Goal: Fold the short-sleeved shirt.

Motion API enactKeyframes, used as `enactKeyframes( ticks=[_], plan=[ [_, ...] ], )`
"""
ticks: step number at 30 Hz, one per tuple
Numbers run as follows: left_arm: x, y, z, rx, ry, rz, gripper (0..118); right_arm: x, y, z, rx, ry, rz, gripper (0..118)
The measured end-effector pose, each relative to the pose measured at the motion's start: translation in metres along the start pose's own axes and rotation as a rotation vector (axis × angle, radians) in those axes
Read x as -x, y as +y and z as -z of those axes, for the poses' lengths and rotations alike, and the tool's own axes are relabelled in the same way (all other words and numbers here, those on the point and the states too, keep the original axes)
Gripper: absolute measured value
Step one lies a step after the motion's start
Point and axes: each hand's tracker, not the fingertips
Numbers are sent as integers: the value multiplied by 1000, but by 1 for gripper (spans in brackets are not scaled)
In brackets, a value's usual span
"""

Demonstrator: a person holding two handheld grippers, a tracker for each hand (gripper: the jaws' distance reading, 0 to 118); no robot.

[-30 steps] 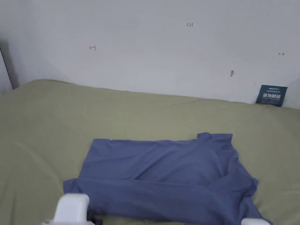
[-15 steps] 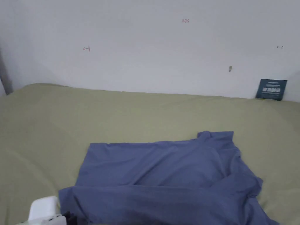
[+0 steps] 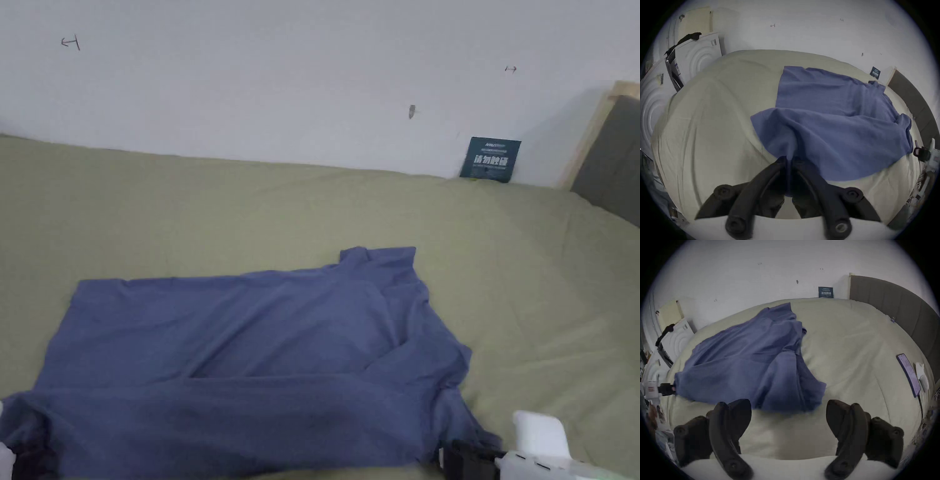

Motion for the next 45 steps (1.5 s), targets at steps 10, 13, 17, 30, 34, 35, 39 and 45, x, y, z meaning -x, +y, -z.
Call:
enactKeyframes(
  ticks=[10, 13, 17, 30, 34, 35, 39, 45],
  plan=[
    [-2, 2, -3, 13, -20, 32, 6, 1, 21, 31, 12, -36, -42, 9],
    [1, 4, -6, 19, -34, 29, 6, 2, 22, 19, 5, -29, -47, 9],
    [9, 5, -18, 8, -82, -12, 6, 3, 27, -3, 10, 6, -28, 9],
    [20, -8, -99, -31, -138, 57, 6, -13, 13, -93, 38, 74, -8, 9],
    [40, -24, -123, -18, -153, 38, 6, -21, -3, -120, 50, 61, 1, 9],
    [42, -29, -129, -8, -167, 33, 6, -22, -7, -125, 58, 50, -12, 9],
    [44, -60, -146, 78, -169, 29, 6, -23, -35, -138, 140, 24, -19, 9],
    [50, -104, -138, 206, -165, 54, 6, -31, -72, -141, 240, 6, -33, 9]
  ],
)
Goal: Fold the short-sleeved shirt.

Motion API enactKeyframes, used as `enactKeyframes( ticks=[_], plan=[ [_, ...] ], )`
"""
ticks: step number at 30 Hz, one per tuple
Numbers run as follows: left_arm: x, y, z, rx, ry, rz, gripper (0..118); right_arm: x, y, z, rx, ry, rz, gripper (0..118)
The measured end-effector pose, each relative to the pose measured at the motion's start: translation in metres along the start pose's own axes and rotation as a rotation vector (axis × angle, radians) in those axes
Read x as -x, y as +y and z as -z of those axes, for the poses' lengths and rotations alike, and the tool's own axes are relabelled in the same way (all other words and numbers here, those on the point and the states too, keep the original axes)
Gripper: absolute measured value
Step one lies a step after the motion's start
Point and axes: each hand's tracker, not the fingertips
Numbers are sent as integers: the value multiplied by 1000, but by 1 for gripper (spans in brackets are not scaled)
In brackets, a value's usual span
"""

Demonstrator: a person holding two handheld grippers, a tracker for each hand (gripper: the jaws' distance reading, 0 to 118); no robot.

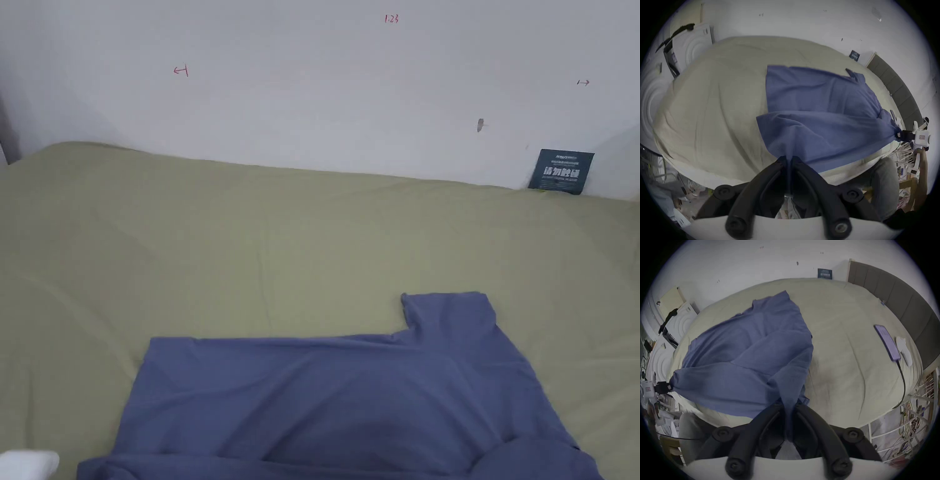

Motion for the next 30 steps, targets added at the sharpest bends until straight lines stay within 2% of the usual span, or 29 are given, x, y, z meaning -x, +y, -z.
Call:
enactKeyframes(
  ticks=[3, 5, 7, 8, 9, 11, 13, 16, 17, 19, 20, 21, 22, 23, 26, 28, 30],
  plan=[
    [12, -10, 6, 31, -33, -41, 6, -12, -5, 0, 29, 4, 38, 10],
    [19, -15, 5, 41, -70, -88, 7, -22, -6, -3, 30, 51, 114, 13],
    [25, -17, -2, 21, -84, -110, 14, -30, -6, -13, -3, 92, 206, 28],
    [25, -17, -6, 19, -66, -105, 22, -34, -6, -19, -12, 82, 219, 44],
    [26, -17, -13, 18, -44, -98, 26, -37, -5, -26, -21, 65, 222, 53],
    [27, -18, -31, 3, 29, -99, 29, -39, -4, -42, -70, -14, 211, 53],
    [30, -18, -51, -51, 45, -94, 29, -37, -1, -62, -121, -81, 166, 53],
    [17, -12, -88, -221, 119, -92, 28, -21, 6, -94, -230, -135, 108, 53],
    [8, -9, -100, -296, 133, -76, 23, -13, 8, -103, -254, -130, 77, 50],
    [-20, 0, -124, -424, 123, -46, 9, 13, 13, -121, -323, -124, 8, 31],
    [-33, 5, -130, -463, 118, -23, 9, 27, 14, -129, -372, -125, -23, 24],
    [-49, 10, -135, -500, 123, 9, 7, 42, 15, -137, -420, -121, -58, 24],
    [-69, 12, -140, -539, 131, 37, 6, 54, 15, -142, -451, -112, -87, 13],
    [-87, 15, -142, -561, 140, 72, 5, 70, 16, -146, -481, -128, -105, 8],
    [-129, 20, -128, -561, 129, 105, 5, 110, 13, -145, -542, -94, -179, 5],
    [-160, 16, -110, -561, 135, 121, 5, 128, 9, -129, -546, -82, -150, 5],
    [-184, 7, -92, -552, 109, 135, 5, 151, -2, -113, -544, -7, -140, 2]
  ],
)
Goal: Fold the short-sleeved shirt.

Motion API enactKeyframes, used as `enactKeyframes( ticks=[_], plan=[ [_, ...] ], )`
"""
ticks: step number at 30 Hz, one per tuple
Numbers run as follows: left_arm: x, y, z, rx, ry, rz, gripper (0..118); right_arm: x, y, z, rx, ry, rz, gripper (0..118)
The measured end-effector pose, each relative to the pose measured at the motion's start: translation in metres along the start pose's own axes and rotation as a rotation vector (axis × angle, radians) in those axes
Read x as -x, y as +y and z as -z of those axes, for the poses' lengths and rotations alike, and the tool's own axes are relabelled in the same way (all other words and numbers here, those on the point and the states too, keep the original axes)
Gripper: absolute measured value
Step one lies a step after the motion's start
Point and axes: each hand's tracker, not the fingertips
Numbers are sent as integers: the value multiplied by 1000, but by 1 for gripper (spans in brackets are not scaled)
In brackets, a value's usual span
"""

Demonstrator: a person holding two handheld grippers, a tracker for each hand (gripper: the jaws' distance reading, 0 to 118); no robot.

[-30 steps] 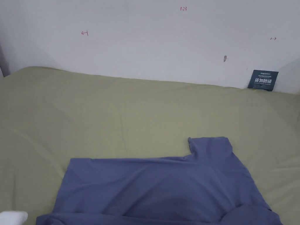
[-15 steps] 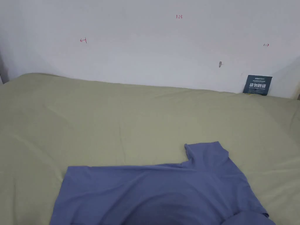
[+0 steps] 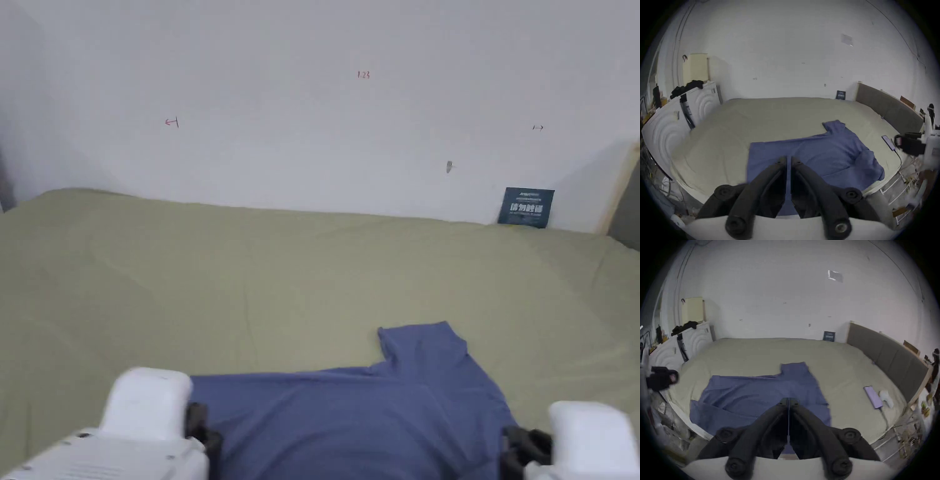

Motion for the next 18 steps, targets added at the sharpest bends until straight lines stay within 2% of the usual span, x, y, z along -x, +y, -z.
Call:
enactKeyframes(
  ticks=[4, 6, 9, 14, 16, 18],
  plan=[
    [-39, -33, 13, 20, -61, -27, 5, 37, -33, 18, 36, 27, -56, 1],
    [-48, -42, 19, 95, -75, 4, 4, 45, -41, 22, 79, 56, -61, 1],
    [-45, -44, 28, 106, -87, -17, 4, 48, -40, 26, 85, 77, -56, 1],
    [-8, -10, 59, 91, -49, -48, 4, 38, -17, 46, 74, 67, -54, 1],
    [24, 19, 92, 111, -25, -60, 4, 29, -5, 58, 61, 64, -36, 1],
    [62, 42, 133, 210, -35, -94, 4, 21, 7, 70, 59, 59, -23, 1]
  ],
)
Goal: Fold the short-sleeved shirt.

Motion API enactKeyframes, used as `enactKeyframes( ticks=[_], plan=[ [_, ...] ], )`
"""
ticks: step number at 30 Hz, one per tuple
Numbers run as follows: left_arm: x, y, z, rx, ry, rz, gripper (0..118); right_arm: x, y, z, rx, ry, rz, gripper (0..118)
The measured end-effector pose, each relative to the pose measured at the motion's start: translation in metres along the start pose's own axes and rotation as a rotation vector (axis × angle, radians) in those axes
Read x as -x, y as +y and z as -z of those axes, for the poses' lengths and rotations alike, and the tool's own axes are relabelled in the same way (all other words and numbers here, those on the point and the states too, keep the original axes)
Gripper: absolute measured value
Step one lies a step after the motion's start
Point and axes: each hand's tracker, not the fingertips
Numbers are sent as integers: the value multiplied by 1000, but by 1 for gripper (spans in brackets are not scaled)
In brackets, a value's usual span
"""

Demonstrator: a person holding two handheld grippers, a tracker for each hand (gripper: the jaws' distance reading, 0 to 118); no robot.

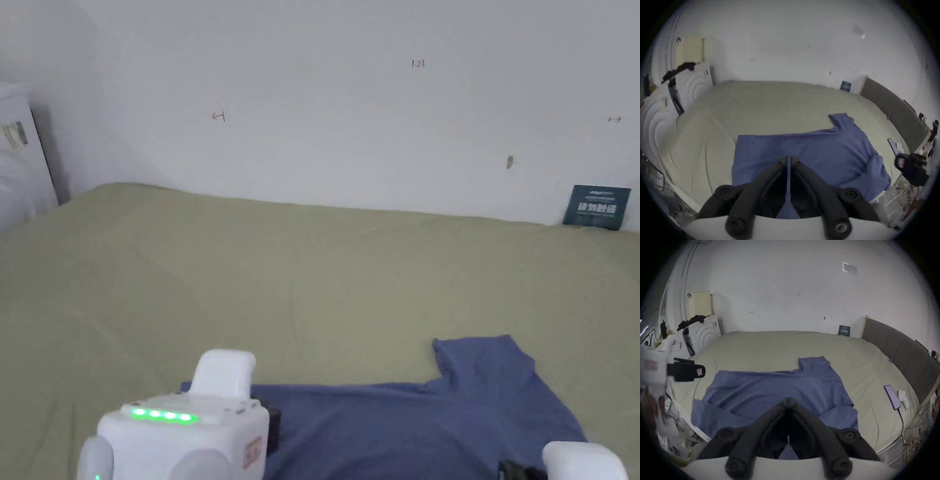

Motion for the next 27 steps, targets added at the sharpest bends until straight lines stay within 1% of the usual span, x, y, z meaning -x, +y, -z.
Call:
enactKeyframes(
  ticks=[1, 2, 3, 4, 5, 6, 7, 8, 10, 12, 13, 14, 15, 16, 17, 18, 19, 20, 21, 22, 23, 24, 26, 27],
  plan=[
    [24, 17, 23, 66, -72, -32, 4, -5, 5, 7, 2, 1, 2, 2],
    [43, 32, 47, 176, -169, -80, 4, -10, 10, 14, 10, 8, 1, 2],
    [63, 43, 76, 287, -245, -94, 4, -16, 14, 21, 44, 55, 20, 2],
    [79, 47, 95, 320, -275, -90, 8, -21, 17, 28, 73, 83, 27, 2],
    [89, 51, 113, 315, -183, -21, 28, -27, 18, 35, 83, 96, 36, 2],
    [98, 56, 131, 338, -112, 52, 44, -33, 19, 41, 79, 89, 34, 2],
    [109, 56, 145, 352, -10, 44, 62, -37, 19, 46, 87, 80, 27, 2],
    [115, 57, 158, 384, 77, 43, 79, -43, 19, 50, 94, 74, 27, 2],
    [128, 54, 178, 410, 66, -20, 79, -55, 19, 57, 113, 68, 32, 2],
    [134, 49, 195, 423, -104, -108, 79, -70, 21, 66, 143, 87, 61, 2],
    [132, 46, 202, 439, -79, -127, 79, -79, 23, 71, 146, 91, 80, 2],
    [123, 43, 200, 428, -45, -89, 79, -90, 26, 76, 141, 99, 108, 4],
    [117, 42, 197, 386, -5, -45, 79, -104, 32, 83, 128, 113, 138, 9],
    [112, 42, 194, 371, -1, -41, 78, -118, 40, 92, 121, 109, 164, 25],
    [109, 41, 193, 383, -4, -52, 71, -132, 49, 105, 120, 115, 175, 67],
    [106, 40, 188, 376, 29, -55, 53, -149, 60, 124, 143, 130, 175, 96],
    [105, 40, 187, 386, 49, -45, 30, -164, 70, 148, 205, 158, 151, 105],
    [107, 41, 185, 384, 35, -50, 12, -178, 80, 176, 252, 177, 111, 105],
    [108, 42, 183, 375, -24, -113, 7, -191, 89, 205, 312, 150, 74, 105],
    [114, 42, 182, 371, -84, -168, 7, -202, 97, 235, 402, 102, 28, 105],
    [114, 41, 181, 366, -82, -185, 7, -208, 101, 261, 478, 55, 7, 105],
    [114, 40, 179, 359, -48, -177, 6, -219, 104, 286, 528, 15, 18, 104],
    [116, 38, 181, 360, -55, -169, 6, -228, 109, 324, 620, -53, 36, 104],
    [116, 38, 181, 360, -53, -172, 6, -228, 109, 336, 670, -13, 36, 104]
  ],
)
